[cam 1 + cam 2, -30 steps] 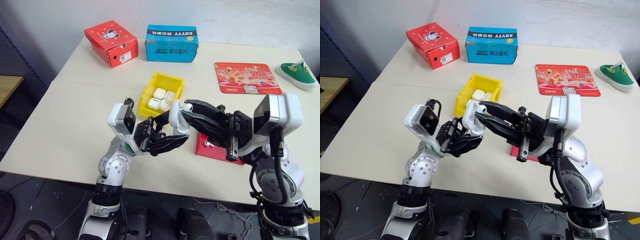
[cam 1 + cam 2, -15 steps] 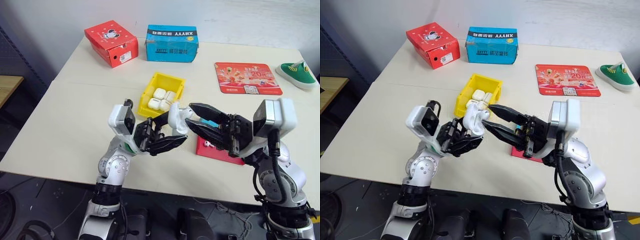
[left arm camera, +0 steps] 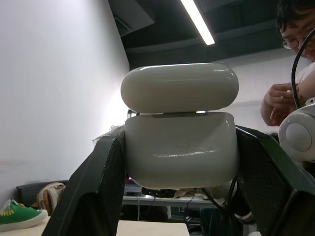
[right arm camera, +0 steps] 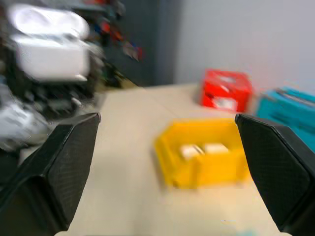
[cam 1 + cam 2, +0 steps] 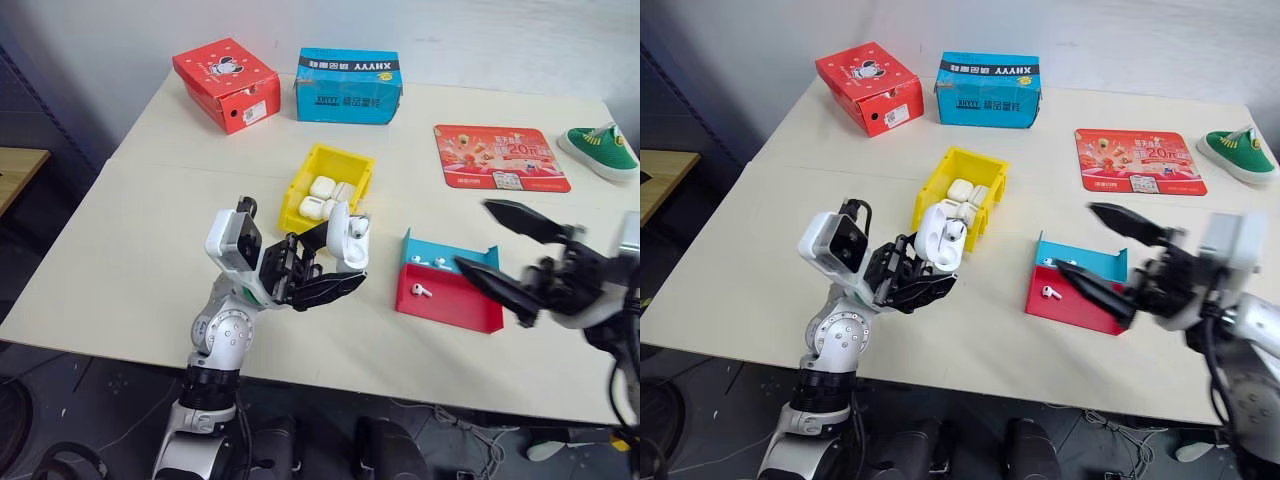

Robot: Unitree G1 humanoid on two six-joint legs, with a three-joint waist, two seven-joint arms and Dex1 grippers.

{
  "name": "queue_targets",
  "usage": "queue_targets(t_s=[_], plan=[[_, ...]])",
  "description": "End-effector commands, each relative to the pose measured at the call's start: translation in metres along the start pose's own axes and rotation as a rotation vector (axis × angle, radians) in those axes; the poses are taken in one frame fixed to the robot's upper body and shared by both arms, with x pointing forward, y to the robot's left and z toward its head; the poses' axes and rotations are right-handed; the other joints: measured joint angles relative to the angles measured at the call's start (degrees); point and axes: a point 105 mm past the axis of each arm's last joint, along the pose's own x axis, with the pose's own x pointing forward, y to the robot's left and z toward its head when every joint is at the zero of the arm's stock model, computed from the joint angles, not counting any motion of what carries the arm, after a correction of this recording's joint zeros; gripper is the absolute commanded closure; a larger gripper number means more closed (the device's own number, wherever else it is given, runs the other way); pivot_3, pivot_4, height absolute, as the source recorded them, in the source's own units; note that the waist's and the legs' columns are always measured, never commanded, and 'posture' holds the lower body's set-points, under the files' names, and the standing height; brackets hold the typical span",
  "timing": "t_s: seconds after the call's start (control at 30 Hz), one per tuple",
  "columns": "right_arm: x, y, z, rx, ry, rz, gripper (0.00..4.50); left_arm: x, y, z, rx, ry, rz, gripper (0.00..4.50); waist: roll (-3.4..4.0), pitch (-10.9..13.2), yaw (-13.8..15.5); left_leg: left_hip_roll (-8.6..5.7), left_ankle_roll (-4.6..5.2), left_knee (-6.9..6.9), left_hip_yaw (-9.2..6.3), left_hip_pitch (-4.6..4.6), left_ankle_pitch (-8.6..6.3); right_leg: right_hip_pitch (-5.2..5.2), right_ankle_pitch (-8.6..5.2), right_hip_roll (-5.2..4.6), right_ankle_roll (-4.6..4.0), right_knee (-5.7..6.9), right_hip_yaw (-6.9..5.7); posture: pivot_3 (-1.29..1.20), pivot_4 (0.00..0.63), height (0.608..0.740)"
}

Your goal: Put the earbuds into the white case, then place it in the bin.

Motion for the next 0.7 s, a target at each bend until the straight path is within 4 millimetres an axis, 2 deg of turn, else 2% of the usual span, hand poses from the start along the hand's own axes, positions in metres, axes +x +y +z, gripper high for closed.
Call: queue_targets(t_s=[0.03,0.1,0.13,0.17,0.23,0.37,0.5,0.7], plan=[[-0.056,-0.042,-0.019,-0.091,0.167,-0.214,0.02,-0.005,-0.004,0.006,0.037,0.005,-0.003,1.70,0.01,0.00,-0.03,-0.02,0.03,0.01,0.02,0.02,0.00,0.03,0.01,0.00,0.01,-0.03,-0.01,0.00,0.150,0.740],[-0.088,-0.058,-0.042,-0.115,0.332,-0.304,0.02,-0.009,-0.005,0.006,0.044,0.016,0.011,1.70,0.02,-0.01,-0.14,-0.03,0.05,0.02,0.05,0.04,0.00,0.05,0.01,-0.02,0.02,-0.03,-0.01,0.00,0.150,0.740],[-0.097,-0.061,-0.049,-0.124,0.378,-0.321,0.02,-0.011,-0.006,0.006,0.048,0.020,0.015,1.70,0.02,-0.01,-0.23,-0.02,0.05,0.02,0.05,0.08,0.01,0.08,0.01,-0.02,0.02,-0.04,-0.02,0.00,0.150,0.740],[-0.101,-0.062,-0.056,-0.143,0.441,-0.308,0.02,-0.012,-0.006,0.006,0.054,0.027,0.021,1.70,0.02,-0.01,-0.31,-0.02,0.04,0.02,0.05,0.10,0.01,0.10,0.01,-0.02,0.02,-0.04,-0.03,0.00,0.150,0.740],[-0.098,-0.062,-0.058,-0.161,0.452,-0.288,0.02,-0.014,-0.005,0.006,0.065,0.037,0.030,1.70,0.03,-0.01,-0.71,0.00,0.01,0.02,0.05,0.12,0.03,0.11,0.01,-0.03,0.02,-0.03,-0.06,0.00,0.150,0.740],[-0.058,-0.063,-0.046,-0.230,0.473,-0.187,0.02,-0.014,-0.004,0.005,0.079,0.040,0.048,1.70,0.25,-0.02,-1.65,0.19,-0.17,0.00,0.29,0.28,0.11,0.09,0.04,-0.02,0.00,0.12,-0.11,0.00,0.150,0.740],[-0.003,-0.064,-0.026,-0.257,0.528,-0.035,0.02,-0.014,-0.006,0.004,0.078,0.044,0.054,1.70,0.34,-0.03,-1.84,0.25,-0.31,0.00,0.26,0.26,0.22,-0.04,0.12,-0.01,-0.10,0.28,-0.12,0.00,0.150,0.740],[0.065,-0.058,-0.025,-0.179,0.656,0.094,0.02,-0.015,-0.004,0.003,0.079,0.048,0.067,1.70,0.30,-0.01,-1.29,0.29,-0.43,-0.03,0.03,0.00,0.25,-0.32,0.08,-0.03,-0.24,0.27,-0.26,0.00,0.150,0.740]])
